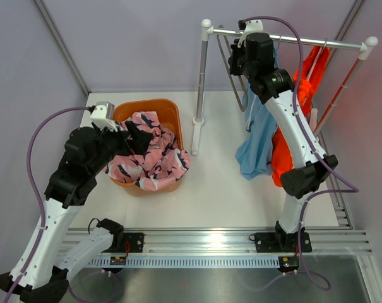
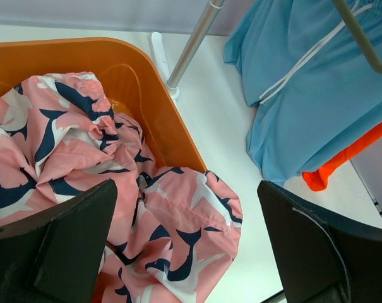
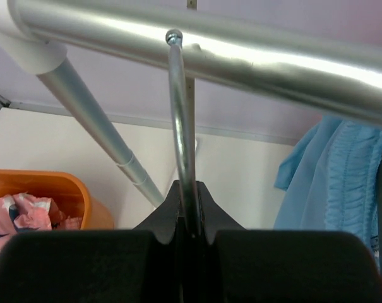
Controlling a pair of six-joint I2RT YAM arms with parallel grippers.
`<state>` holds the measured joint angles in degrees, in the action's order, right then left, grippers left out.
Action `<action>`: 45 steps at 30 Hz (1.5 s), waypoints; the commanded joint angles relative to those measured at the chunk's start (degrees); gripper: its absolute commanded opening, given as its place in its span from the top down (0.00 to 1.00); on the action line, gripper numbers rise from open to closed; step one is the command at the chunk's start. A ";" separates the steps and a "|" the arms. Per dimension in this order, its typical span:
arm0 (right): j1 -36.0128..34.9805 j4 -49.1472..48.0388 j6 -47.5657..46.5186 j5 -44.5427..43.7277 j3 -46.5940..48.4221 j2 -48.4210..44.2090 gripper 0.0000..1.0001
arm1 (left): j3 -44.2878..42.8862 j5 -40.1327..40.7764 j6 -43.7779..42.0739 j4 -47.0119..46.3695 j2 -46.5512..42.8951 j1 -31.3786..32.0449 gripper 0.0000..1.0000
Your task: Remove the shorts from the hanger
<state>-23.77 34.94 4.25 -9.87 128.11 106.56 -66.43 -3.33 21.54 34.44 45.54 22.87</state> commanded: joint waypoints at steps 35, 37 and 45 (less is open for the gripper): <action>0.39 -2.16 1.28 -4.28 6.28 3.92 0.62 | 4.47 -2.12 -1.94 -3.59 -2.21 0.07 0.01; 0.39 -1.72 1.98 -3.76 6.01 2.26 0.61 | 4.56 -1.94 -1.94 -3.59 -2.21 0.07 0.01; 0.39 -0.14 3.13 -2.96 3.72 -4.25 0.58 | 4.73 -1.59 -1.94 -3.76 -1.68 0.15 0.01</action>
<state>-23.66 35.55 6.55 -13.80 131.96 108.05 -62.19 -3.97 19.92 33.32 43.62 22.87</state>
